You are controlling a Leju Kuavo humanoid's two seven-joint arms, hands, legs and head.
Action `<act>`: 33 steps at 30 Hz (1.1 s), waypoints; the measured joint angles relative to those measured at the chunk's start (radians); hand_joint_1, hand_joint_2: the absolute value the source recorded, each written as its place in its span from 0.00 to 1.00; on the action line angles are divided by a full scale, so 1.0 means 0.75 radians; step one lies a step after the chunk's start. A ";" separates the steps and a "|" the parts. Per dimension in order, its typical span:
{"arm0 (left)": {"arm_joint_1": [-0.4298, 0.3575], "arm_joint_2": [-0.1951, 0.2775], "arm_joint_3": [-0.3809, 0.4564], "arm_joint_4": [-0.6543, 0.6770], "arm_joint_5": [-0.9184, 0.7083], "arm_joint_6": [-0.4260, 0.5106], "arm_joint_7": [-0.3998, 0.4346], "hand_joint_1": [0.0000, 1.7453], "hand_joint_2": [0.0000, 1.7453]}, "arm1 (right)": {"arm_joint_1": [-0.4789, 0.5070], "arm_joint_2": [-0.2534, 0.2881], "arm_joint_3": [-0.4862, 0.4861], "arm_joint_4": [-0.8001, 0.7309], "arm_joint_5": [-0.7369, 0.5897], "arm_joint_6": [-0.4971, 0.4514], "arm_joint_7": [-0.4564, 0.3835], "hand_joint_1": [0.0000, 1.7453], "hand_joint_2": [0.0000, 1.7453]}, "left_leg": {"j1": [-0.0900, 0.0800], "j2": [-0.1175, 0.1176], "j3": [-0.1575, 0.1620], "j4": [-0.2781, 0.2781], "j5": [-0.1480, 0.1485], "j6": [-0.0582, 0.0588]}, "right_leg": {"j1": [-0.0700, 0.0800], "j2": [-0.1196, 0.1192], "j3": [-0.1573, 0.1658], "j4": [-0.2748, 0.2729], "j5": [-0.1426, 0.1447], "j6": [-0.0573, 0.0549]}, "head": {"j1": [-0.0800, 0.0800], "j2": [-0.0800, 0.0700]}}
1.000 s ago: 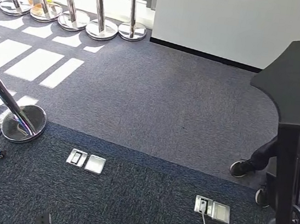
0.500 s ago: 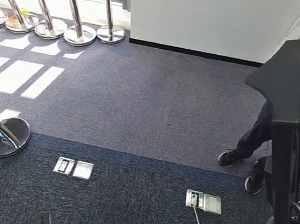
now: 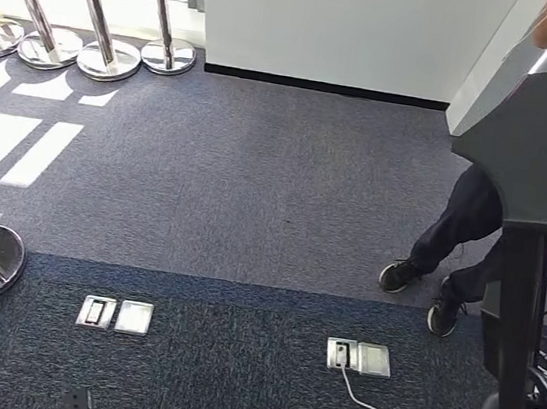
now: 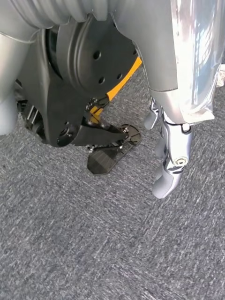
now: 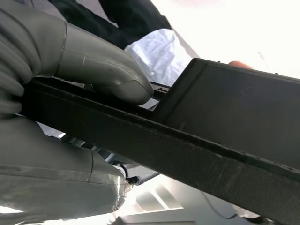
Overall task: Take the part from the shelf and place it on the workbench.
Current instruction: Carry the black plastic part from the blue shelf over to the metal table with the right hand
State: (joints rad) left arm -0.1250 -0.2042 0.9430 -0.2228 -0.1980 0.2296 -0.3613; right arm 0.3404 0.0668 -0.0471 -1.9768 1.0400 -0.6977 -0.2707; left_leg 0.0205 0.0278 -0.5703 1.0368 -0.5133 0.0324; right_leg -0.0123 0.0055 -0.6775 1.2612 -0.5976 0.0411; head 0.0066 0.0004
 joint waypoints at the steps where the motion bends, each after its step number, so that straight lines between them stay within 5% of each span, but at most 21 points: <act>1: 0.000 0.000 0.000 0.000 0.000 0.000 0.000 0.00 1.00 | 0.000 0.000 0.000 0.000 -0.001 0.000 -0.002 1.00 1.00 | 0.000 0.007 0.006 0.000 -0.004 -0.003 | 0.000 -0.010 0.038 -0.086 0.054 -0.001 | 0.000 0.000; 4: -0.001 0.000 0.000 0.000 0.000 -0.001 -0.001 0.00 1.00 | -0.001 0.000 0.001 -0.001 0.000 0.000 -0.006 1.00 1.00 | -0.004 0.024 0.021 -0.002 -0.015 -0.017 | 0.011 -0.055 0.137 -0.304 0.135 -0.018 | -0.001 0.000; 7: -0.001 -0.001 0.000 0.000 0.000 0.000 -0.001 0.00 1.00 | 0.001 -0.001 0.000 -0.001 -0.001 0.000 -0.007 1.00 1.00 | -0.004 0.042 0.030 -0.009 -0.021 -0.040 | 0.019 -0.042 0.142 -0.327 0.134 -0.045 | -0.002 0.000; 9: -0.003 -0.001 0.000 0.000 0.000 -0.001 -0.001 0.00 1.00 | 0.001 -0.001 0.000 -0.002 -0.001 0.000 -0.007 1.00 1.00 | -0.001 0.024 0.022 0.027 -0.052 -0.051 | 0.014 -0.026 0.149 -0.339 0.141 -0.066 | -0.002 0.000; 12: 0.002 0.001 0.000 0.000 0.000 -0.002 -0.001 0.00 1.00 | -0.002 -0.001 0.003 -0.002 -0.001 0.000 -0.008 1.00 1.00 | -0.003 -0.017 -0.090 0.267 -0.169 -0.054 | 0.013 0.001 0.154 -0.344 0.143 -0.082 | -0.005 0.000; 14: 0.007 0.002 0.000 0.000 0.000 -0.002 -0.001 0.00 1.00 | -0.002 -0.001 0.004 0.000 -0.001 0.000 -0.009 1.00 1.00 | -0.004 -0.022 -0.152 0.373 -0.185 -0.054 | 0.015 0.026 0.156 -0.343 0.141 -0.085 | -0.005 0.000; 15: 0.008 0.002 0.000 0.000 0.000 -0.003 -0.001 0.00 1.00 | -0.002 -0.001 0.004 0.000 0.000 0.000 -0.009 1.00 1.00 | -0.004 -0.023 -0.149 0.348 -0.152 -0.052 | 0.015 0.039 0.159 -0.342 0.139 -0.084 | -0.005 0.000; 17: 0.008 0.004 0.001 0.000 0.000 -0.004 -0.001 0.00 1.00 | 0.000 -0.001 0.004 0.000 0.000 0.000 -0.009 1.00 1.00 | -0.002 -0.041 -0.083 0.182 -0.048 -0.045 | 0.015 0.065 0.167 -0.338 0.131 -0.079 | -0.005 0.000; 19: 0.008 0.004 0.001 0.000 -0.001 -0.005 -0.001 0.00 1.00 | 0.004 -0.001 0.004 0.000 0.001 0.000 -0.009 1.00 1.00 | 0.002 -0.075 -0.025 0.041 0.007 -0.040 | 0.017 0.086 0.166 -0.329 0.122 -0.066 | -0.004 0.000; 22: 0.009 0.004 0.001 0.000 -0.001 -0.008 0.000 0.00 1.00 | 0.018 -0.001 0.004 -0.001 0.004 0.000 -0.010 1.00 1.00 | -0.002 -0.083 -0.015 0.011 0.007 -0.028 | 0.012 0.104 0.158 -0.326 0.120 -0.045 | -0.004 0.000; 24: 0.008 0.004 0.001 0.000 0.000 -0.010 -0.003 0.00 1.00 | 0.025 -0.001 0.004 -0.003 0.006 0.000 -0.010 1.00 1.00 | 0.001 -0.068 -0.011 0.004 0.010 -0.015 | 0.011 0.074 0.147 -0.295 0.094 -0.031 | -0.002 0.000; 26: 0.008 0.005 0.001 0.000 -0.001 -0.012 -0.006 0.00 1.00 | 0.026 -0.001 0.005 -0.004 0.009 0.000 -0.011 1.00 1.00 | 0.004 -0.049 -0.009 0.000 0.009 -0.004 | 0.009 0.026 0.091 -0.170 0.024 -0.017 | 0.000 0.000; 28: 0.012 0.005 0.001 0.000 -0.001 -0.012 -0.007 0.00 1.00 | 0.029 -0.001 0.007 -0.004 0.011 0.000 -0.012 1.00 1.00 | 0.004 -0.027 -0.008 0.000 0.006 0.000 | 0.003 0.010 0.006 0.000 -0.043 -0.007 | -0.001 0.000; 29: 0.013 0.005 0.001 0.000 -0.001 -0.012 -0.007 0.00 1.00 | 0.031 -0.001 0.007 -0.004 0.011 0.000 -0.012 1.00 1.00 | 0.004 -0.017 -0.007 0.001 0.004 0.000 | 0.000 0.007 -0.018 0.043 -0.047 -0.003 | -0.001 0.000; 31: 0.012 0.005 0.001 0.000 -0.001 -0.013 -0.006 0.00 1.00 | 0.034 -0.001 0.007 -0.004 0.012 0.000 -0.012 1.00 1.00 | 0.004 -0.001 -0.001 0.001 -0.001 -0.003 | -0.004 -0.003 0.011 -0.028 0.019 0.000 | -0.001 0.000; 33: 0.010 0.005 0.000 0.000 -0.001 -0.014 -0.006 0.00 1.00 | 0.033 -0.001 0.007 -0.004 0.012 0.000 -0.011 1.00 1.00 | 0.002 0.010 0.010 0.000 -0.008 -0.011 | 0.001 -0.036 0.100 -0.216 0.107 -0.006 | 0.000 0.000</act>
State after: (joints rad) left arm -0.1174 -0.2008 0.9433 -0.2228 -0.1990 0.2192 -0.3655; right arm 0.3654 0.0664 -0.0419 -1.9797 1.0491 -0.6977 -0.2792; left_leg 0.0223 0.0355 -0.5629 1.0369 -0.5191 0.0241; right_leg -0.0114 -0.0213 -0.6025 1.0989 -0.5172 0.0365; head 0.0063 0.0004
